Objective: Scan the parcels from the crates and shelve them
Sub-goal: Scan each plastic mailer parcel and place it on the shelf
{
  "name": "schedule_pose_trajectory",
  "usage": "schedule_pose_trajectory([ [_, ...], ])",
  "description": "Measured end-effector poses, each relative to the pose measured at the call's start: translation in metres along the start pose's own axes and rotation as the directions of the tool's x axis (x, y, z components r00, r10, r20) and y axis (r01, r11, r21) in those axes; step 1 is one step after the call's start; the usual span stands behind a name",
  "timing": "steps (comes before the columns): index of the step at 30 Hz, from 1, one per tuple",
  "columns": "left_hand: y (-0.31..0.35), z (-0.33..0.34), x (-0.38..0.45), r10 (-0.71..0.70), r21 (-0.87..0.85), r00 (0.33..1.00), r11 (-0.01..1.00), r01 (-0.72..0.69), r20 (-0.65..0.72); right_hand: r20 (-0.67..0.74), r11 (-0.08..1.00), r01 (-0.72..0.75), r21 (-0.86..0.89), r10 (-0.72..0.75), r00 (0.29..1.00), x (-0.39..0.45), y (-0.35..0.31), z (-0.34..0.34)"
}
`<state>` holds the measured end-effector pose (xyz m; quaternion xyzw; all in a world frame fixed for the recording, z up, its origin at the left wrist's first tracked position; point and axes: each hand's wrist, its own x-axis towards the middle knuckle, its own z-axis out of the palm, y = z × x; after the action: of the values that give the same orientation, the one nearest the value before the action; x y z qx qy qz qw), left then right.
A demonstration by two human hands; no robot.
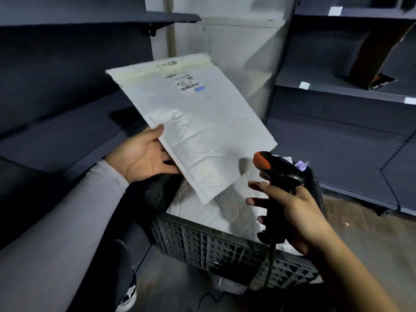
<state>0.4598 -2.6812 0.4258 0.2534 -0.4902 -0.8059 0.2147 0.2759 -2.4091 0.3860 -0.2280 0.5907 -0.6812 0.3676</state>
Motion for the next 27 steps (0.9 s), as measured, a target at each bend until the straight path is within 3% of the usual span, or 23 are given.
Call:
schedule_pose_trajectory([
  [3, -0.01, -0.017, 0.007, -0.06, 0.009, 0.998, 0.998, 0.06, -0.002, 0.015, 0.998, -0.05, -0.024, 0.051, 0.999, 0.001, 0.002, 0.001],
  [9, -0.06, -0.043, 0.021, -0.325, 0.216, 0.942, 0.917, 0.336, -0.089, 0.026, 0.998, -0.028, -0.054, 0.03, 0.999, 0.0, 0.017, 0.006],
  [12, -0.078, -0.052, 0.029, -0.372, 0.234, 0.92, 0.89, 0.392, -0.126, 0.02, 0.992, -0.084, -0.095, 0.086, 0.996, 0.005, 0.026, 0.01],
  [22, -0.094, -0.056, 0.053, -0.301, 0.045, 0.916, 0.945, 0.323, -0.265, 0.015, 0.954, -0.226, -0.196, 0.233, 0.972, 0.03, 0.051, 0.037],
  [27, -0.104, -0.047, 0.062, -0.149, 0.017, 0.911, 0.986, 0.168, -0.384, -0.036, 0.945, -0.28, -0.169, 0.278, 0.96, 0.041, 0.064, 0.05],
])
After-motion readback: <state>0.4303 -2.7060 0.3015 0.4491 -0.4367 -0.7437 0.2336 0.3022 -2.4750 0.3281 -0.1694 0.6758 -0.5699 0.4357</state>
